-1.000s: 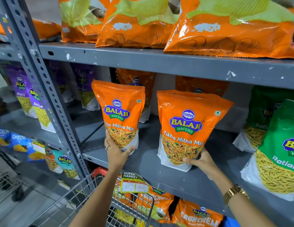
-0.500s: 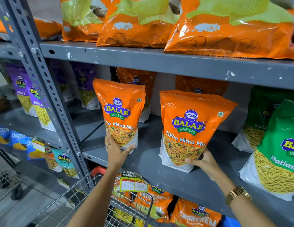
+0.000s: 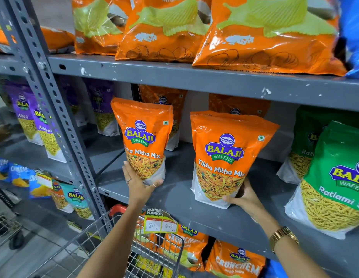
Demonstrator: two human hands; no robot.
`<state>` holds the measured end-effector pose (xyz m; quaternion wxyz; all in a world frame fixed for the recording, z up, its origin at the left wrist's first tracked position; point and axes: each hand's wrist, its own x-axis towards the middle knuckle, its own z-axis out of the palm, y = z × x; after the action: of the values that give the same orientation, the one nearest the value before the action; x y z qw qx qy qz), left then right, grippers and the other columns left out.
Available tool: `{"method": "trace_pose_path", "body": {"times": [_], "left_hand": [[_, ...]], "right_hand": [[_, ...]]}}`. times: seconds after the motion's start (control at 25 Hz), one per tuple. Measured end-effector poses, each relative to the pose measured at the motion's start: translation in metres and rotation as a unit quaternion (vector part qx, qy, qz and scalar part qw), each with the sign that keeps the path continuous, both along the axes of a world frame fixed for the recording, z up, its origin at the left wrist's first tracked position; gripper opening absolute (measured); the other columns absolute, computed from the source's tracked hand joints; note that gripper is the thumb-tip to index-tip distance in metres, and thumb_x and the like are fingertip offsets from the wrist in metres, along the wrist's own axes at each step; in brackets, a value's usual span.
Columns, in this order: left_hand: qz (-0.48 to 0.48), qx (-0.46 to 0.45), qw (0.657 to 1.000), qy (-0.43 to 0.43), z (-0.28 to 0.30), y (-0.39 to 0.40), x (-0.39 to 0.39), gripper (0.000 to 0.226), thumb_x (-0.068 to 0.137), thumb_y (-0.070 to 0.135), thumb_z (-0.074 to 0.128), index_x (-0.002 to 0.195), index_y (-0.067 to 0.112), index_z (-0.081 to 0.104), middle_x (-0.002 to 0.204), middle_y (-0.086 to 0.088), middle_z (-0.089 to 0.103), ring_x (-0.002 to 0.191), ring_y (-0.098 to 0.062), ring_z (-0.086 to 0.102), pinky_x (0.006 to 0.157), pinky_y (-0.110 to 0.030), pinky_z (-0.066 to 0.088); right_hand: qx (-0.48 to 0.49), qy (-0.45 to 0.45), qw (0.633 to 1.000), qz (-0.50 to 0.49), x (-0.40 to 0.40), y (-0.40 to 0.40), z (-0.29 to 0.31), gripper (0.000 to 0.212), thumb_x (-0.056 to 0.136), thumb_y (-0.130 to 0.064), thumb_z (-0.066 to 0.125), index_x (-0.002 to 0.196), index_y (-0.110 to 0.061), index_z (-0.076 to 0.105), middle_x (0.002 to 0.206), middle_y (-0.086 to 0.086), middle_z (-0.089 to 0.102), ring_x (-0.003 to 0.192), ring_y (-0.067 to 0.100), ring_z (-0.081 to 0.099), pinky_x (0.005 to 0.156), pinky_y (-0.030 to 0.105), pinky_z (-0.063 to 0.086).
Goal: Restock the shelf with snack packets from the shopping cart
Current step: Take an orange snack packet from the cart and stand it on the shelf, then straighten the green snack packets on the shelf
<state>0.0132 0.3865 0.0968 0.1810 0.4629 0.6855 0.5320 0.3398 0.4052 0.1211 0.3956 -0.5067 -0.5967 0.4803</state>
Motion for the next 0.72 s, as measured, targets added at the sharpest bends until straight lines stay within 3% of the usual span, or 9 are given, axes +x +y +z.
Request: {"method": "trace_pose_path", "body": {"times": [0.12, 0.24, 0.36, 0.44, 0.48, 0.6, 0.72], "left_hand": [[0.015, 0.004, 1.0, -0.017, -0.002, -0.01, 0.007, 0.129, 0.056, 0.032, 0.085, 0.142, 0.022, -0.01, 0.155, -0.004, -0.017, 0.139, -0.01, -0.003, 0.11, -0.032, 0.011], [0.043, 0.041, 0.998, 0.027, -0.006, -0.027, 0.027, 0.106, 0.064, 0.042, 0.078, 0.141, 0.023, 0.008, 0.155, -0.002, -0.002, 0.14, -0.028, 0.016, 0.112, -0.047, 0.027], [0.019, 0.049, 0.994, 0.095, -0.002, -0.04, 0.056, 0.089, 0.073, 0.042, 0.07, 0.14, 0.014, 0.018, 0.153, -0.009, 0.015, 0.139, -0.032, 0.021, 0.111, -0.054, 0.03], [-0.01, 0.077, 0.989, 0.124, 0.008, -0.045, 0.077, 0.077, 0.076, 0.035, 0.07, 0.136, 0.009, 0.029, 0.15, -0.014, 0.027, 0.136, -0.032, 0.027, 0.109, -0.051, 0.033], [-0.022, 0.095, 0.986, 0.139, 0.014, -0.047, 0.089, 0.071, 0.076, 0.031, 0.07, 0.133, 0.007, 0.035, 0.146, -0.017, 0.033, 0.134, -0.034, 0.031, 0.107, -0.051, 0.036], [-0.057, 0.126, 0.978, 0.158, 0.032, -0.052, 0.131, 0.06, 0.076, 0.027, 0.071, 0.125, 0.003, 0.046, 0.139, -0.021, 0.043, 0.129, -0.036, 0.039, 0.103, -0.051, 0.039], [-0.085, 0.153, 0.974, 0.145, 0.046, -0.058, 0.181, 0.055, 0.075, 0.024, 0.073, 0.12, 0.002, 0.05, 0.131, -0.023, 0.049, 0.12, -0.038, 0.047, 0.1, -0.049, 0.042]], "right_hand": [[-0.005, 0.027, 0.999, 0.022, 0.009, -0.01, 0.0, 0.097, 0.057, -0.002, 0.085, 0.13, -0.03, 0.028, 0.126, -0.002, 0.046, 0.115, 0.017, 0.045, 0.095, 0.04, 0.043], [0.046, -0.007, 0.996, -0.07, 0.023, -0.023, -0.001, 0.085, 0.067, 0.015, 0.072, 0.133, -0.022, 0.033, 0.125, 0.0, 0.046, 0.114, 0.018, 0.046, 0.088, 0.035, 0.041], [0.194, -0.085, 0.936, -0.281, 0.04, -0.042, -0.002, 0.05, 0.076, 0.015, 0.062, 0.119, -0.006, 0.049, 0.111, 0.014, 0.06, 0.096, 0.028, 0.059, 0.078, 0.021, 0.045], [0.252, -0.083, 0.893, -0.363, 0.054, -0.056, 0.0, 0.035, 0.078, 0.015, 0.056, 0.107, -0.005, 0.056, 0.101, 0.019, 0.064, 0.087, 0.03, 0.061, 0.069, 0.007, 0.043], [0.264, -0.076, 0.881, -0.385, 0.061, -0.063, 0.002, 0.032, 0.078, 0.015, 0.055, 0.104, -0.005, 0.057, 0.099, 0.02, 0.065, 0.085, 0.031, 0.061, 0.066, 0.007, 0.043], [0.296, -0.123, 0.844, -0.43, 0.09, -0.081, 0.009, 0.027, 0.076, 0.012, 0.058, 0.096, -0.005, 0.06, 0.093, 0.021, 0.065, 0.081, 0.037, 0.059, 0.064, 0.033, 0.048], [0.325, -0.188, 0.803, -0.464, 0.129, -0.097, 0.017, 0.025, 0.071, 0.012, 0.063, 0.091, -0.002, 0.062, 0.087, 0.024, 0.064, 0.082, 0.041, 0.057, 0.072, 0.043, 0.044]]}}
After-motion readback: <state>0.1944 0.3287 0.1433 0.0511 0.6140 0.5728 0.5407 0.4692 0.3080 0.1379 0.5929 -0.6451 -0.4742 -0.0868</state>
